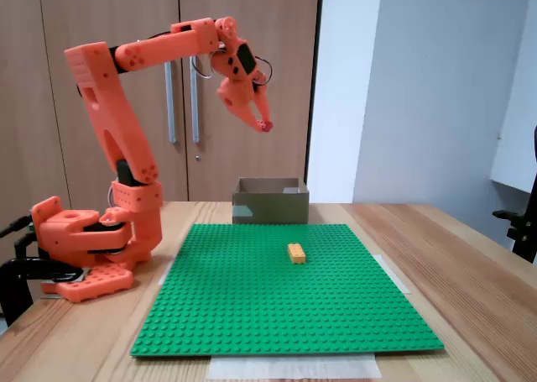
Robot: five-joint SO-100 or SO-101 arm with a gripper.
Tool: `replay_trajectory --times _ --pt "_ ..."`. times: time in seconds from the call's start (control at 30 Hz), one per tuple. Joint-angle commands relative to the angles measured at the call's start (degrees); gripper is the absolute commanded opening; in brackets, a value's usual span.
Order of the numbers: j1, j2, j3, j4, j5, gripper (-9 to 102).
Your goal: Pick the red lego block and put it in the box.
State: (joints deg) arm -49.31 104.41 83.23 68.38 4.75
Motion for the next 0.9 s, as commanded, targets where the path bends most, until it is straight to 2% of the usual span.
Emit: replay_trajectory --times 0.0,0.87 --pt "0.18 -2.37 -5.54 1.76 0.88 -1" --pt "4.39 -11.16 -5.62 2.64 1.49 -1"
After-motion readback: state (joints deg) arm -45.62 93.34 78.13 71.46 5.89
